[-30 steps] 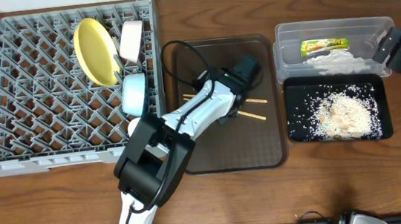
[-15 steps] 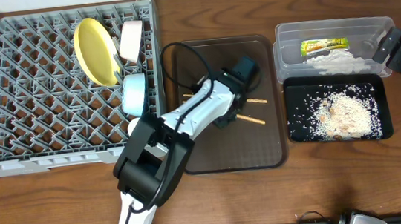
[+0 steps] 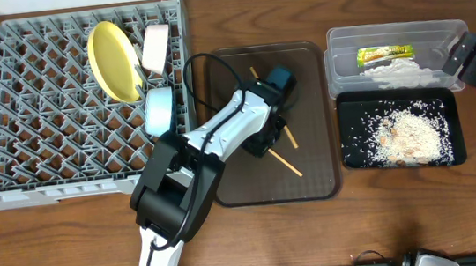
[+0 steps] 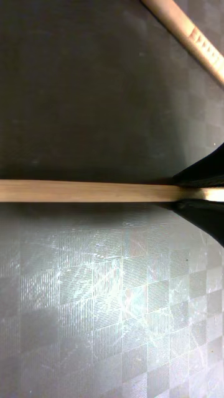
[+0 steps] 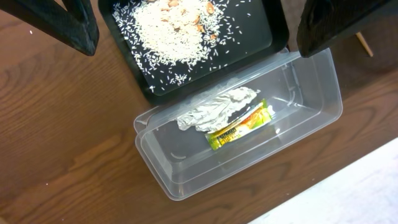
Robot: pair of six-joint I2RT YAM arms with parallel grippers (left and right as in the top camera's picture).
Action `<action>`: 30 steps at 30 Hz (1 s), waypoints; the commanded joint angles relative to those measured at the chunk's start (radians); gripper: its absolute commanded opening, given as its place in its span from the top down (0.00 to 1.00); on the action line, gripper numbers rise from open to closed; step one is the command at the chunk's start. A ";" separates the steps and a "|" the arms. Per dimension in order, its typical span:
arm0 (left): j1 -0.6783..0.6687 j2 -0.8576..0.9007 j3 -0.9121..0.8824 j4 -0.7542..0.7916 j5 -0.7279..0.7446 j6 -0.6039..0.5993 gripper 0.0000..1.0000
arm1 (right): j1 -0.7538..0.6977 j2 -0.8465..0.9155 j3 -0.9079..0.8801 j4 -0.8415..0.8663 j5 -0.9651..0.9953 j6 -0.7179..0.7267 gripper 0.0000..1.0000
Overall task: Sort waste into correct bins and load items into the dishwasher
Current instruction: 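Lift the chopstick and carry it to the dish rack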
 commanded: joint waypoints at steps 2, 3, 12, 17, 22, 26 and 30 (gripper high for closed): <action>0.004 -0.055 0.000 -0.012 0.005 0.105 0.92 | -0.003 -0.007 0.012 -0.002 0.003 0.009 0.01; 0.004 -0.071 0.000 -0.013 0.002 0.124 0.92 | -0.003 -0.007 0.012 -0.002 0.003 0.009 0.01; 0.005 -0.371 0.000 -0.070 -0.240 0.466 0.92 | -0.003 -0.007 0.012 -0.002 0.003 0.009 0.01; 0.006 -0.533 0.000 -0.095 -0.495 0.814 0.92 | -0.003 -0.007 0.012 -0.002 0.003 0.009 0.01; 0.042 -0.598 0.000 -0.162 -0.800 1.114 0.92 | -0.003 -0.007 0.012 -0.002 0.003 0.009 0.01; 0.161 -0.589 -0.008 -0.219 -0.811 1.207 0.92 | -0.003 -0.007 0.012 -0.002 0.003 0.009 0.01; 0.307 -0.587 -0.026 -0.225 -0.726 1.230 0.93 | -0.003 -0.007 0.012 -0.002 0.003 0.009 0.01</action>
